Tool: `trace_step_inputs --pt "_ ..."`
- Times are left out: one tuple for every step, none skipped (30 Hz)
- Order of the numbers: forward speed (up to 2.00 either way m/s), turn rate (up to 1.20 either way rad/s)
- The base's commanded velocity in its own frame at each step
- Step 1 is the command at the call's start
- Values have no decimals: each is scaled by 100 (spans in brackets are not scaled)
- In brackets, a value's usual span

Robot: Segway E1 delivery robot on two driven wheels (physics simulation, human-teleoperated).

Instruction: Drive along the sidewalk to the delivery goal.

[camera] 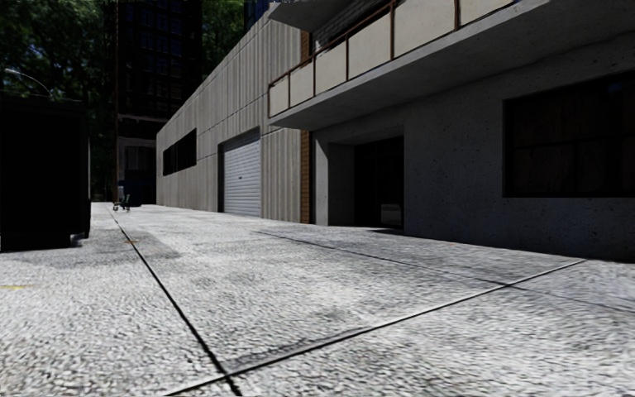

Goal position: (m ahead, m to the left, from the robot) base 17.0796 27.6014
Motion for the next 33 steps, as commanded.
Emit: trace_step_inputs --pt "0 -120" --pt "0 -120" --pt "0 -120" --pt "0 -120" --pt "0 -120" --pt "0 -120" --pt "0 -120" --pt "0 -120" --pt "0 -120" --pt "0 -120" --pt "0 -120" --pt "0 -120" --pt "0 -120" --pt "0 -120" --pt "0 -120" --pt "0 -120" --pt "0 -120" --pt "0 -120" --pt "0 -120" --pt "0 -120" --pt "0 -120" --pt "0 -120" --pt "0 -120" --pt "0 -120" --pt "0 -120" --pt "0 -120" --pt "0 -120" --pt "0 -120" --pt "0 -120" --pt "0 -120" --pt "0 -120" --pt "0 -120" --pt "0 -120"
